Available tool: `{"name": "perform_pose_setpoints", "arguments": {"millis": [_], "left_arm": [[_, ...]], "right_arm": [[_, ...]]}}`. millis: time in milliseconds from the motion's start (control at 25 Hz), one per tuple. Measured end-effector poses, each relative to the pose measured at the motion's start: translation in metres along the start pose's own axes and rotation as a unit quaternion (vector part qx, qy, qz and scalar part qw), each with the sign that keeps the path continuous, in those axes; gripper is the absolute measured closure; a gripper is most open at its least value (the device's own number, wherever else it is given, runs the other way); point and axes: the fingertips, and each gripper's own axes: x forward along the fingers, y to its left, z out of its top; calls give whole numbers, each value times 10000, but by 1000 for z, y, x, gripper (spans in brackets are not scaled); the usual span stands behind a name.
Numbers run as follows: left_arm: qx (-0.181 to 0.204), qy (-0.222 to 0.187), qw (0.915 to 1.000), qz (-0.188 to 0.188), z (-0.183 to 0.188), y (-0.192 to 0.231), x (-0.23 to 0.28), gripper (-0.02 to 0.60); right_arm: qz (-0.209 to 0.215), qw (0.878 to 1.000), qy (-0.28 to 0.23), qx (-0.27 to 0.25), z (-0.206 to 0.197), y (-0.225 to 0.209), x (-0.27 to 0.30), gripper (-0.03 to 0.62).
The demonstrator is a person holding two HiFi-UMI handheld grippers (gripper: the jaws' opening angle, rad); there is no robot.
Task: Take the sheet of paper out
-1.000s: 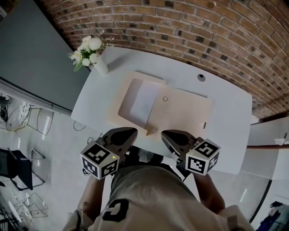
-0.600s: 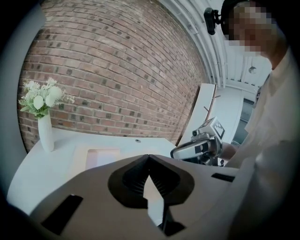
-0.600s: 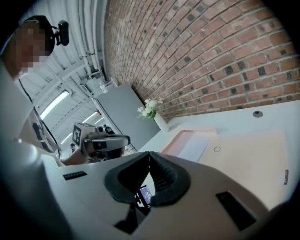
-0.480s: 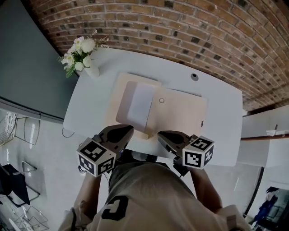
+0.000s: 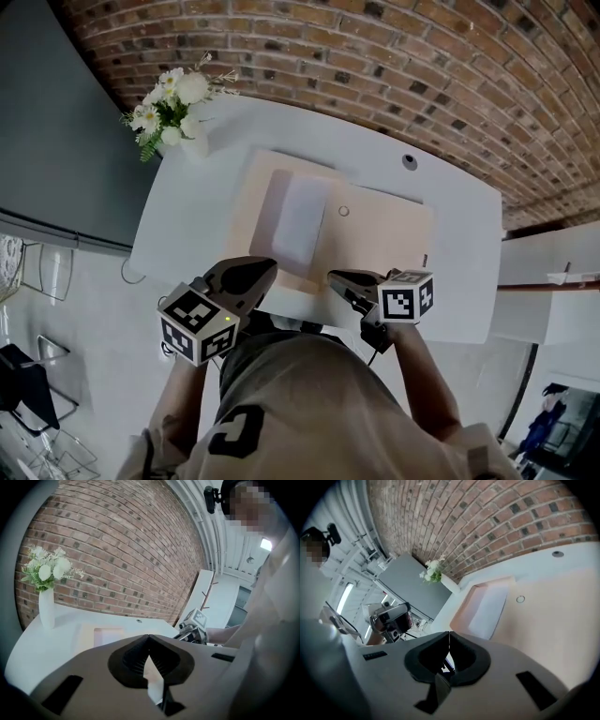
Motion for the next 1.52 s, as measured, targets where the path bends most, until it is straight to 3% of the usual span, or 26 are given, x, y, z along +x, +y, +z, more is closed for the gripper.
{"name": "perform_pose_setpoints", "arguments": {"millis": [360, 480, 640, 720, 1240, 1520], "left_arm": [[-6, 76, 9999, -81, 2, 15, 0, 567], [1, 100, 9999, -98, 3, 16, -1, 568], [14, 141, 9999, -77, 3, 16, 1, 568], [29, 165, 9998, -71, 3, 15, 2, 567], [-43, 127, 9999, 67, 4, 14, 3, 567], [-75, 105, 9998, 167, 5, 20, -3, 568]], "right_arm": [[242, 9922, -96, 1218, -2, -40, 34, 563], [471, 9819, -251, 1818, -2, -46, 41, 420], [826, 9531, -664, 2835, 4, -65, 43, 345], [887, 9439, -716, 3098, 2, -76, 45, 328], [689, 9404, 115, 3327, -21, -93, 77, 313], [690, 9315, 303, 3558, -27, -94, 88, 309]]}}
